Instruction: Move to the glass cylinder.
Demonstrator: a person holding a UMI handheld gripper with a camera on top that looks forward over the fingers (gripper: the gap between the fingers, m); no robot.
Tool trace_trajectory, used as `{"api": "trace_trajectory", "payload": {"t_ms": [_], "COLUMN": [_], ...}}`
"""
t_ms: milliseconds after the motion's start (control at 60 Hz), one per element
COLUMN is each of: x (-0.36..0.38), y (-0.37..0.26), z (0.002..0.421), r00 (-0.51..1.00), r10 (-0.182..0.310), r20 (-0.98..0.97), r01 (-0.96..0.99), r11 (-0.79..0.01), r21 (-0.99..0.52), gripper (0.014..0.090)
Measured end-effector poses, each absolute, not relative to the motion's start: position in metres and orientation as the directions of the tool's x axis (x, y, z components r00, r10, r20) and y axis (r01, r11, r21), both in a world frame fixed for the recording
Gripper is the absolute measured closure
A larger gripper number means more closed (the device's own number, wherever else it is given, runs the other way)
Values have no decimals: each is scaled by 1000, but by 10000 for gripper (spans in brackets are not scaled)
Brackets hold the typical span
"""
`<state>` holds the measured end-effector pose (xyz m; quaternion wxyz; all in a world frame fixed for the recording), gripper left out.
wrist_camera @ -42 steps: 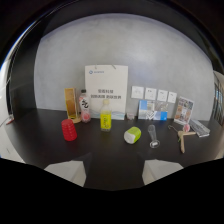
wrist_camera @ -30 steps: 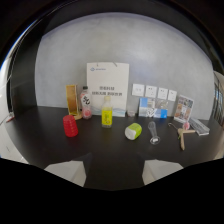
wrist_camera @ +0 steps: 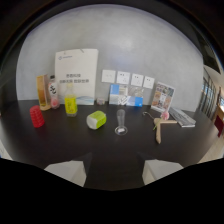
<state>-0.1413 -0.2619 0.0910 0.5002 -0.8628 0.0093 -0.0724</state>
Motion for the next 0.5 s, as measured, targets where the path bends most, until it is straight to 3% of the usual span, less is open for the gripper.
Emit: {"api": "trace_trajectory", "payload": {"t_ms": [217, 500], "x": [-92, -72], "y": [-179, -62], "z": [104, 81], "r00": [986, 993], "r10": [-103, -39], "r20": [134, 115], "r01": [71, 79], "r11": [-469, -508], "r21": [-880, -858], "gripper": [195, 195]}}
